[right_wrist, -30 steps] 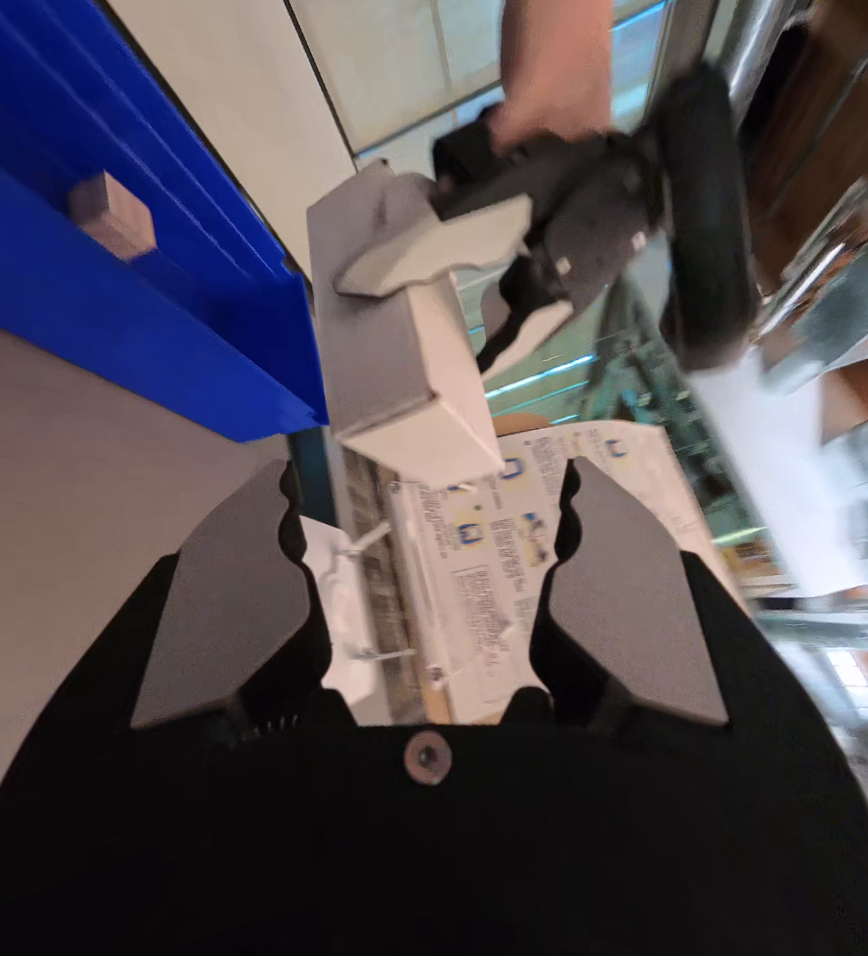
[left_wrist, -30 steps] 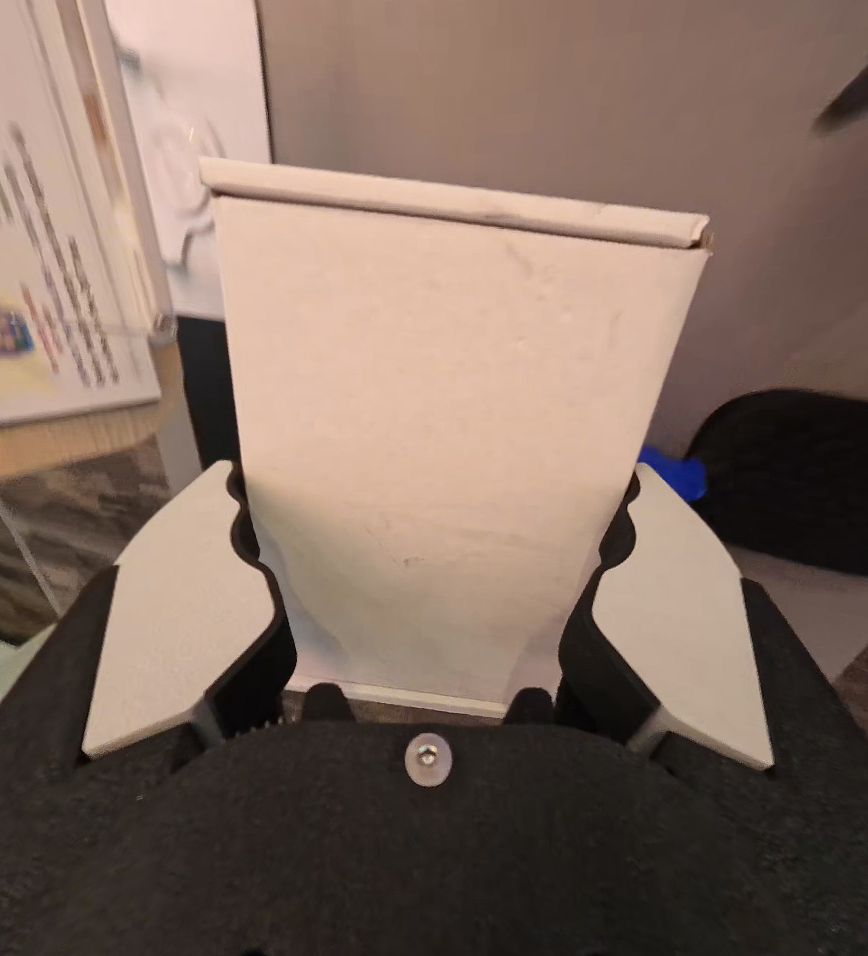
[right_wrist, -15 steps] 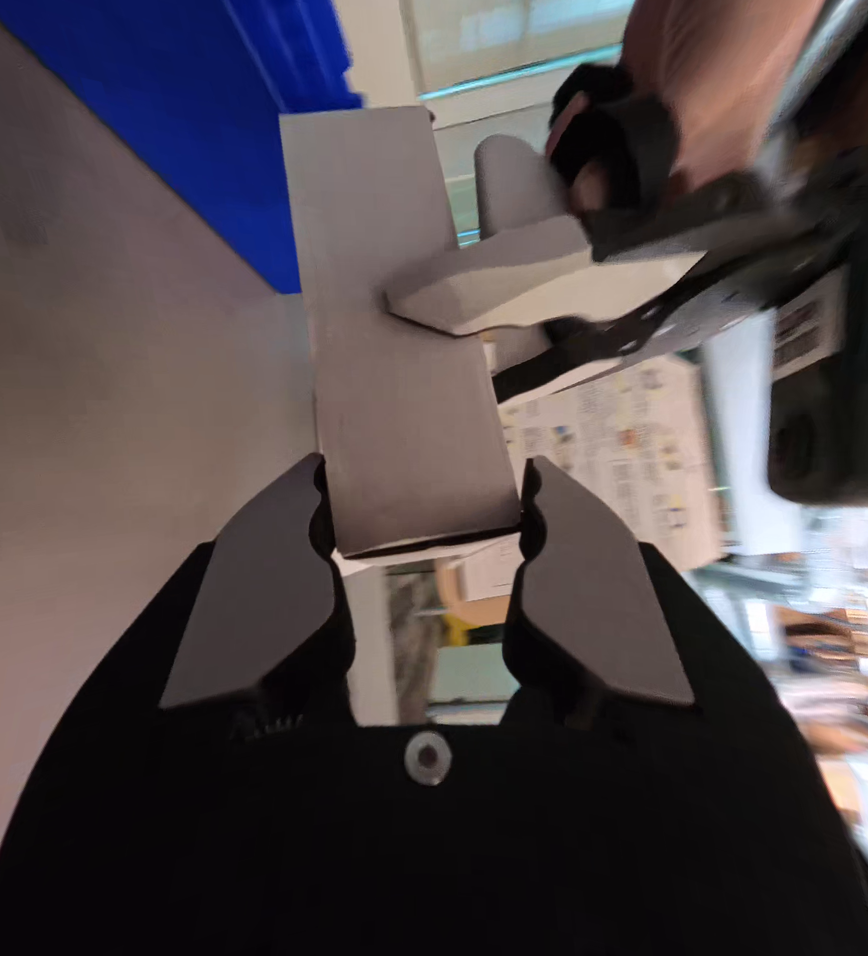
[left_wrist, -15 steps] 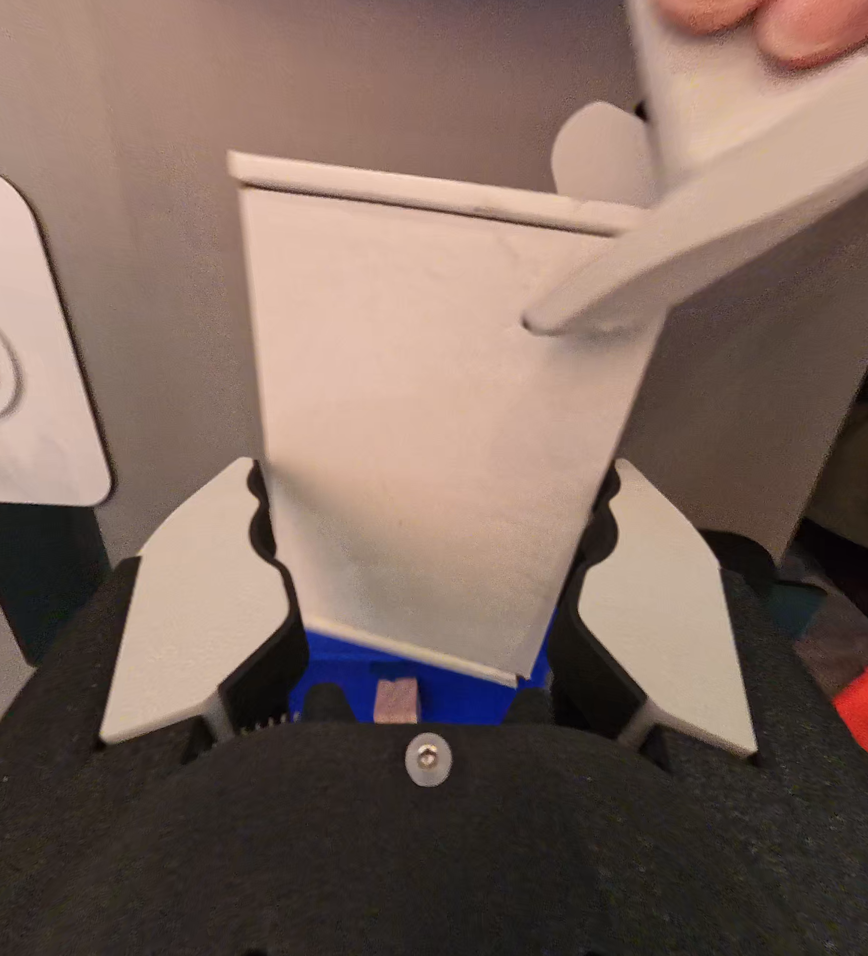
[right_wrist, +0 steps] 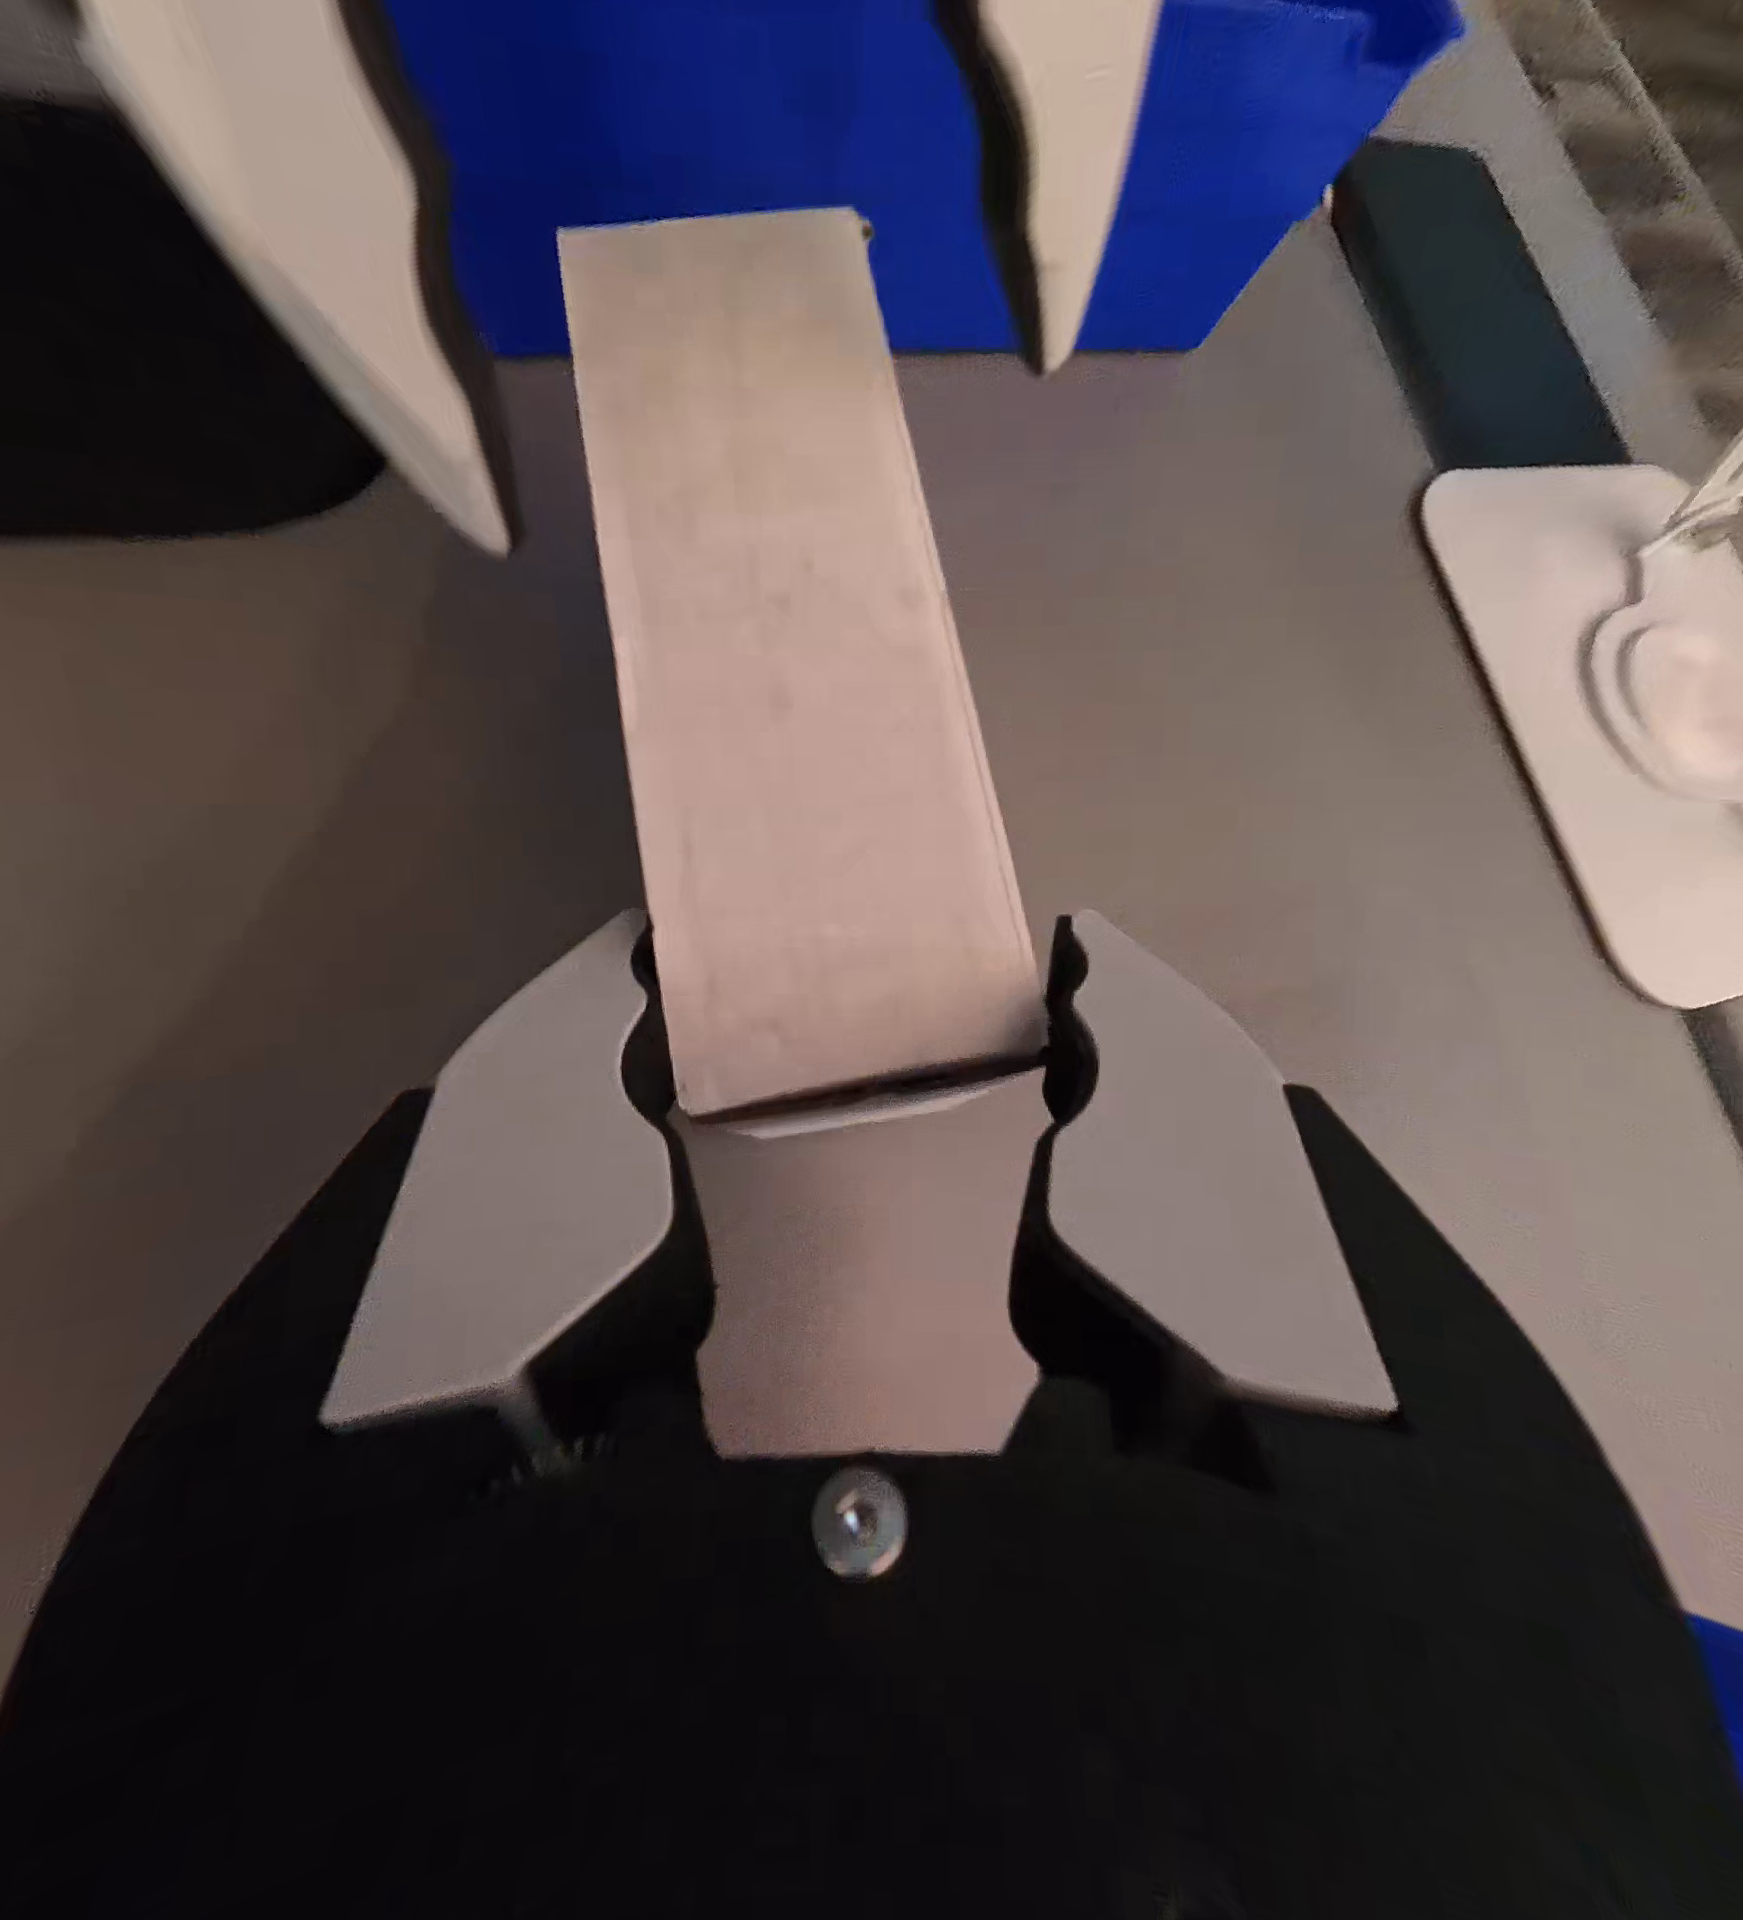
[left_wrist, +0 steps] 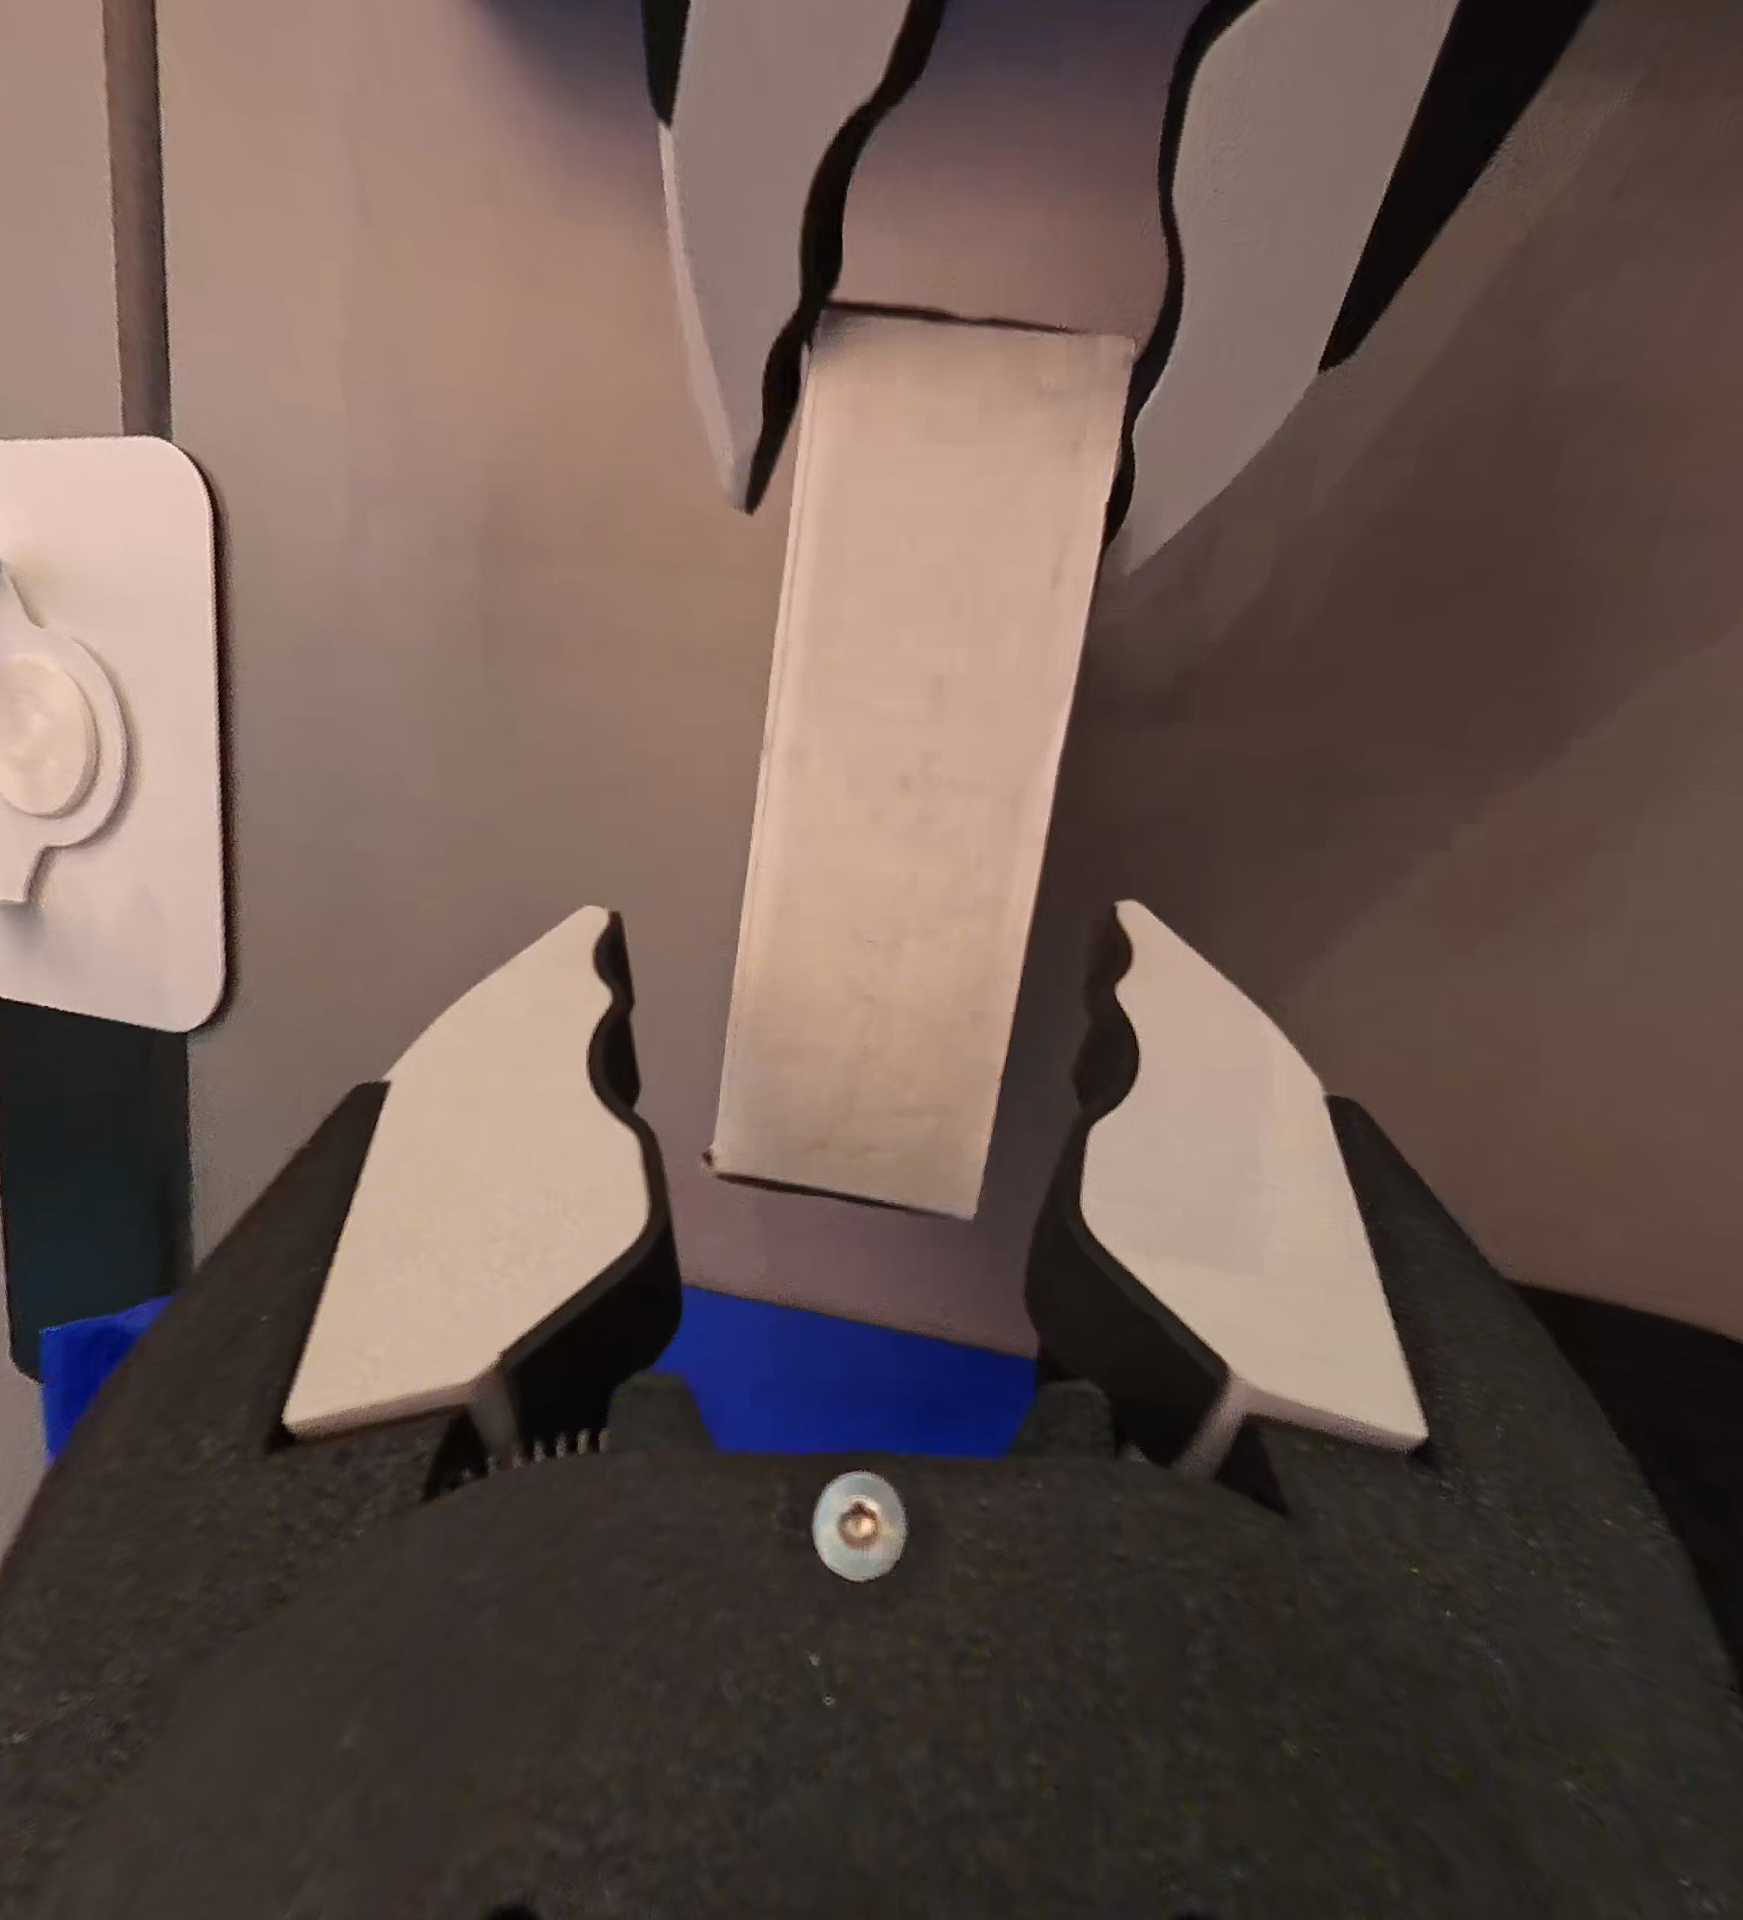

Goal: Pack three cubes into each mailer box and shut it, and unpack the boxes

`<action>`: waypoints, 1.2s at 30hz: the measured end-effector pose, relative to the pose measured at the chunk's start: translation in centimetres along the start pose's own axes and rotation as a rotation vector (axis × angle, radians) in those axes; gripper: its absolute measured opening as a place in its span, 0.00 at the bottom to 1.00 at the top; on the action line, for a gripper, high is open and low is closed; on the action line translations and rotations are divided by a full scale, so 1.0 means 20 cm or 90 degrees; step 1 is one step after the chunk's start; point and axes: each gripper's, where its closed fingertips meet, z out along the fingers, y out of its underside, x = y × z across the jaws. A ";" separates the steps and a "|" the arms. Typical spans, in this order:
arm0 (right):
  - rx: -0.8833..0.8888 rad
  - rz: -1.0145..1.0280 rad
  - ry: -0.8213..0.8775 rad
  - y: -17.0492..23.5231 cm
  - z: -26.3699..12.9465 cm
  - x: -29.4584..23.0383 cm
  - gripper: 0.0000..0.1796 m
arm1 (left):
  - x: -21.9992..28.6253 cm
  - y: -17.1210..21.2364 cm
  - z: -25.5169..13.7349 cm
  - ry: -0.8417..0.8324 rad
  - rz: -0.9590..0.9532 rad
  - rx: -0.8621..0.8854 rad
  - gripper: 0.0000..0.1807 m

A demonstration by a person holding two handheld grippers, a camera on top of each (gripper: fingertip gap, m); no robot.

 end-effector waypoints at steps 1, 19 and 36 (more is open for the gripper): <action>0.007 0.028 -0.012 0.00 0.00 0.00 0.40 | 0.01 -0.01 0.01 0.005 -0.012 0.007 0.47; 0.078 0.036 -0.050 -0.03 0.03 -0.02 0.40 | 0.03 0.04 0.11 0.106 -0.061 -0.042 0.35; 0.081 -0.017 -0.017 -0.04 0.06 -0.02 0.40 | 0.04 0.07 0.07 0.240 -0.075 -0.136 0.34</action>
